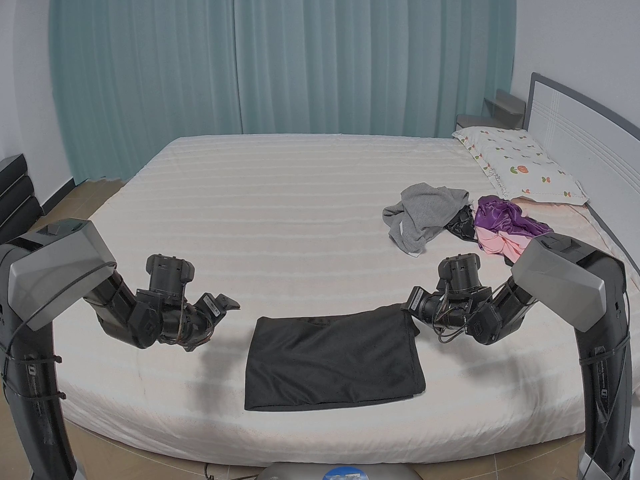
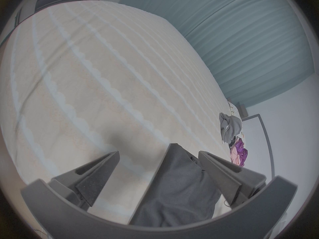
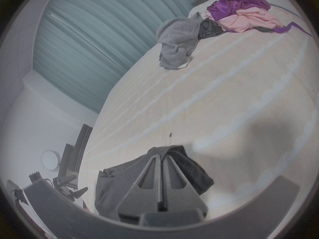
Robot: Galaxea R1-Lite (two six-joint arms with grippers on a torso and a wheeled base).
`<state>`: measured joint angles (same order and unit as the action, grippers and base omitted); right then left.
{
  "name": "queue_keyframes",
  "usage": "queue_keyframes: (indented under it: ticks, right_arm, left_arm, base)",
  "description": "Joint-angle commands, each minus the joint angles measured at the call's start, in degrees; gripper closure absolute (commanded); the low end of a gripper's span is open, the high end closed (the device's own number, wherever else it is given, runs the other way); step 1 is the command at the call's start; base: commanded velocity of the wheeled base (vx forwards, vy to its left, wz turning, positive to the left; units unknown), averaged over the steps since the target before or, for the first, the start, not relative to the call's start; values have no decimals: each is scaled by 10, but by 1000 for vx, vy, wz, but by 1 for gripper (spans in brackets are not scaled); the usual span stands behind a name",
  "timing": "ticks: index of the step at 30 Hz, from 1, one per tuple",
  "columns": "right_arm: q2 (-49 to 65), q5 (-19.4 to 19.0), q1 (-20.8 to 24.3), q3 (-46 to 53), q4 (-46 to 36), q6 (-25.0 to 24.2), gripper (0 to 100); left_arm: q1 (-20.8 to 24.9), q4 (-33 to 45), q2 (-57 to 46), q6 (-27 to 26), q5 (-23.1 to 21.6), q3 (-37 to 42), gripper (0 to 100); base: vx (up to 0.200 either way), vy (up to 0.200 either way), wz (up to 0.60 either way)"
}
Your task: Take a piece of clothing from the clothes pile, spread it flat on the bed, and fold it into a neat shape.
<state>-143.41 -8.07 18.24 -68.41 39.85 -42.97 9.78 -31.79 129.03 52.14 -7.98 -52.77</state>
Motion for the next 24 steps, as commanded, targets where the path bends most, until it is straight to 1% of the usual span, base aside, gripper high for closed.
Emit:
queue_keyframes:
  ticks: [1,2,4,7,9,10,13,17,21,23,24]
  right_arm:
    - [16,1,-14,10,0,-6,100]
    - [16,1,-14,13,0,-7,100]
    - [15,4,-14,13,0,-9,100]
    - [12,13,-9,13,1,-9,100]
    - [12,13,-9,13,0,-7,100]
    - [10,13,-9,13,0,-9,100]
    - [8,13,-8,13,1,-9,100]
    - [7,13,-7,13,1,-9,100]
    - [6,13,-7,13,2,-9,100]
    - [6,13,-7,13,3,-9,100]
    - [6,13,-7,14,3,-9,100]
  left_arm:
    - [40,1,70,-2,80,-76,0]
    - [47,2,81,-5,95,-92,0]
    - [61,6,93,-13,104,-113,0]
    - [82,7,109,-31,103,-135,0]
    - [88,7,113,-35,103,-141,0]
    - [101,7,124,-42,103,-154,0]
    - [114,8,133,-48,103,-171,0]
    - [118,9,153,-64,109,-188,0]
    - [117,9,156,-64,111,-191,0]
    - [117,9,156,-63,124,-191,0]
    - [116,9,156,-63,132,-190,100]
  base:
    - [0,0,0]
    - [0,0,0]
    - [0,0,0]
    - [0,0,0]
    - [0,0,0]
    - [0,0,0]
    - [0,0,0]
    - [0,0,0]
    - [0,0,0]
    - [0,0,0]
    - [0,0,0]
